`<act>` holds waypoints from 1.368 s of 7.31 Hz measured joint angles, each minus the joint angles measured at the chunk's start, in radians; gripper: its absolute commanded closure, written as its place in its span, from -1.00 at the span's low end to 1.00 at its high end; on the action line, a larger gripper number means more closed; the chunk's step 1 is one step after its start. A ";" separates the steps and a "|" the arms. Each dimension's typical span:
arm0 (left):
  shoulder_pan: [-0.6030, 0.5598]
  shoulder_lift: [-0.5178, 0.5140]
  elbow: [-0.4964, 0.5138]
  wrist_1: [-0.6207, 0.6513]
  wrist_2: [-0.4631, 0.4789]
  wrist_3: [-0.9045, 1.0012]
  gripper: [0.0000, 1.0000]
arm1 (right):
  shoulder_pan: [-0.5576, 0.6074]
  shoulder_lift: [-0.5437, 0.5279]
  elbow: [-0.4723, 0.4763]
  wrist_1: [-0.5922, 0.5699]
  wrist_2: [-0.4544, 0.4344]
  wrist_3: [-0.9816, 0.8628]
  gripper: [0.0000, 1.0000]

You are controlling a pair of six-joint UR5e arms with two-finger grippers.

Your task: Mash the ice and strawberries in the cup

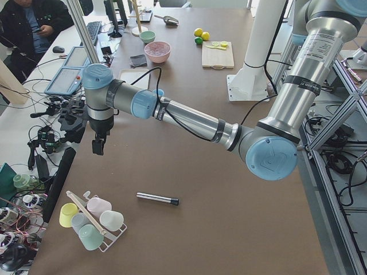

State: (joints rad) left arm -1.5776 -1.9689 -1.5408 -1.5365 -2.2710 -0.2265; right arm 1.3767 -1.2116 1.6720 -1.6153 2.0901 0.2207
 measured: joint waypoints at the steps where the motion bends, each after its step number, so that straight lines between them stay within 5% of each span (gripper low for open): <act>1: 0.004 0.000 -0.002 0.008 -0.003 0.001 -0.96 | 0.000 -0.007 0.001 0.001 0.001 0.001 -0.99; 4: 0.019 0.001 0.015 0.004 -0.011 0.002 -0.96 | -0.012 -0.028 -0.014 0.003 -0.003 -0.004 -0.99; 10: 0.080 -0.014 0.209 -0.104 -0.012 0.003 -0.96 | -0.010 -0.049 -0.003 0.003 0.001 0.002 -0.99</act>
